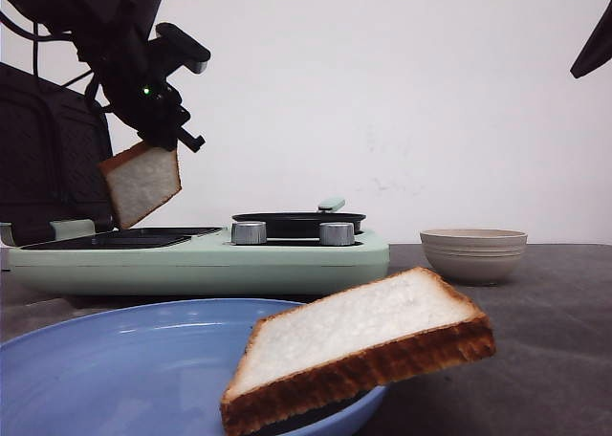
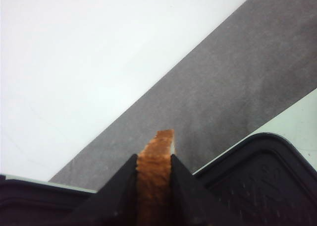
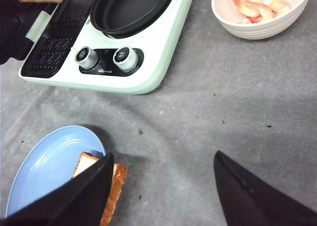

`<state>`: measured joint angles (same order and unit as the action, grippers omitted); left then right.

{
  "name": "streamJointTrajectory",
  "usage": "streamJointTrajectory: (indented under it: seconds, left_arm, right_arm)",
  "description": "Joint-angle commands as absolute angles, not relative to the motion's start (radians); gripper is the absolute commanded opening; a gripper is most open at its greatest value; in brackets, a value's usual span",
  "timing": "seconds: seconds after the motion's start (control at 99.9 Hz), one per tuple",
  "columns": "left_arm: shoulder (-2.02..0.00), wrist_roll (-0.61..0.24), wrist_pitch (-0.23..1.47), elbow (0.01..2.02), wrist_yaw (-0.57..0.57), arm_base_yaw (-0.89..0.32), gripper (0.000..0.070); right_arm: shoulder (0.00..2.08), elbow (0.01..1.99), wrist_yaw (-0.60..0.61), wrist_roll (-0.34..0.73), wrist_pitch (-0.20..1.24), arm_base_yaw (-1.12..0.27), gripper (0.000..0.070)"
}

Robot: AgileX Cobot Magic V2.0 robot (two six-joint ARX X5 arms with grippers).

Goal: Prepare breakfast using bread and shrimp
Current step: 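Lift the bread slice with the left gripper toward the toaster plates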

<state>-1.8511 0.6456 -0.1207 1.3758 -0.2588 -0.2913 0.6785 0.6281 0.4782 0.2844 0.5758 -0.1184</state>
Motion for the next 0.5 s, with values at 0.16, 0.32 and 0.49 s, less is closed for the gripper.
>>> streamJointTrajectory:
  seconds: [0.16, 0.32, 0.49]
  left_arm:
    - [-1.886, 0.697, -0.169, 1.402, -0.262, -0.294, 0.0003]
    - [-1.886, 0.722, -0.178, 1.402, -0.261, -0.286, 0.0003]
    - [-1.886, 0.748, -0.178, 1.402, -0.255, -0.273, 0.0003]
  right_arm:
    - [0.684, 0.643, 0.482, 0.269, 0.574, -0.122, 0.0397]
    - [0.684, 0.643, 0.482, 0.269, 0.578, -0.122, 0.0397]
    - [0.684, 0.643, 0.483, 0.269, 0.578, -0.122, 0.0397]
